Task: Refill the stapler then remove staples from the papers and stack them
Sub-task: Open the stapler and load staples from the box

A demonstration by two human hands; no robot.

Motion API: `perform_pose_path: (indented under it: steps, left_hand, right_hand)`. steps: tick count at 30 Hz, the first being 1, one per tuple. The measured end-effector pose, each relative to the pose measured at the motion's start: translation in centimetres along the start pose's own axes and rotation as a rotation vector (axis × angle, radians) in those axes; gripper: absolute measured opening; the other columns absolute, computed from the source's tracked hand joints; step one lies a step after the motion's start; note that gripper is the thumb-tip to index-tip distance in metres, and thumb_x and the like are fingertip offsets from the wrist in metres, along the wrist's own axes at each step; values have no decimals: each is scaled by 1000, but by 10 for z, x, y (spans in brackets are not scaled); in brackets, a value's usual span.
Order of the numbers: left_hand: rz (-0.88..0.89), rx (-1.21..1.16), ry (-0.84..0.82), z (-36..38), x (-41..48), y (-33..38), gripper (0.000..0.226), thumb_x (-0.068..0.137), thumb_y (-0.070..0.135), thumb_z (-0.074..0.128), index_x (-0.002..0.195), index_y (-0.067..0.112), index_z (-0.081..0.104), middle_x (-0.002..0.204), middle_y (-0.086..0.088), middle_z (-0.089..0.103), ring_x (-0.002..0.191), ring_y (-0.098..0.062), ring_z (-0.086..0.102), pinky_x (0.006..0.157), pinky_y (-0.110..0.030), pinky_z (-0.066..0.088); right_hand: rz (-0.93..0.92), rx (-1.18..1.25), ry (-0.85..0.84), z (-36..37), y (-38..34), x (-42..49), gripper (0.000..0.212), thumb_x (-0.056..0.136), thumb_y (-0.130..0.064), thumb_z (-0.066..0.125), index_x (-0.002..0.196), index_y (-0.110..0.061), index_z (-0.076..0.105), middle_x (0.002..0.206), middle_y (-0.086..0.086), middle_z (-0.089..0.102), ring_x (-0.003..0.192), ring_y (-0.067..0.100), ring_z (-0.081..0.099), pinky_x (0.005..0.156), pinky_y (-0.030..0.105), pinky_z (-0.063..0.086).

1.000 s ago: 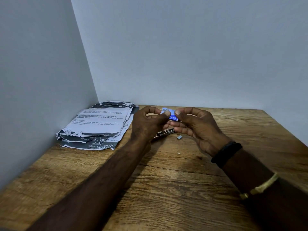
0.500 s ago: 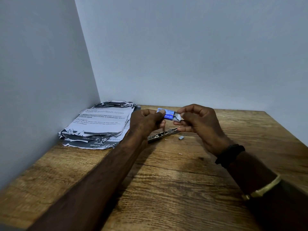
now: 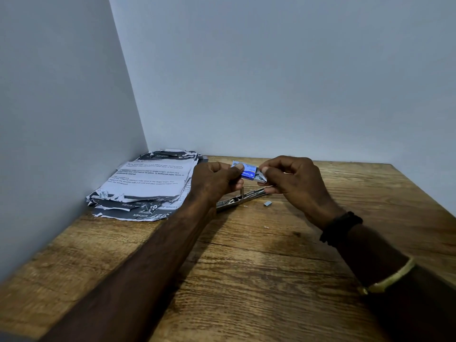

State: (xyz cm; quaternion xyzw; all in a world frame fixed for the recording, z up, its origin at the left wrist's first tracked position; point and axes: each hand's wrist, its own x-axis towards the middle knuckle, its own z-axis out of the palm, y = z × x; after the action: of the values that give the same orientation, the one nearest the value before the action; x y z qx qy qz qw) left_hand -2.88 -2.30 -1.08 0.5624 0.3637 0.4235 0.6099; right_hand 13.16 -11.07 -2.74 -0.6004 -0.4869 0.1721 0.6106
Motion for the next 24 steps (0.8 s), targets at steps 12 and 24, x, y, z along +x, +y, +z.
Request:
perform_pose_path:
  steps: [12, 24]
  left_hand:
    - [3, 17, 7, 0, 0, -1, 19, 85, 10, 77, 76, -2, 67, 68, -15, 68, 56, -16, 66, 61, -24, 62]
    - [-11, 42, 3, -1, 5, -5, 19, 84, 11, 79, 73, 2, 66, 59, -9, 70, 55, -18, 67, 73, -36, 63]
  right_hand:
    - [-17, -186, -33, -8, 0, 2, 19, 90, -4, 71, 100, -15, 83, 96, 5, 80, 83, 18, 78, 75, 41, 67]
    - [-131, -360, -79, -13, -3, 2, 9, 92, -13, 75, 97, -17, 81, 86, -11, 76, 62, -7, 64, 68, 22, 50]
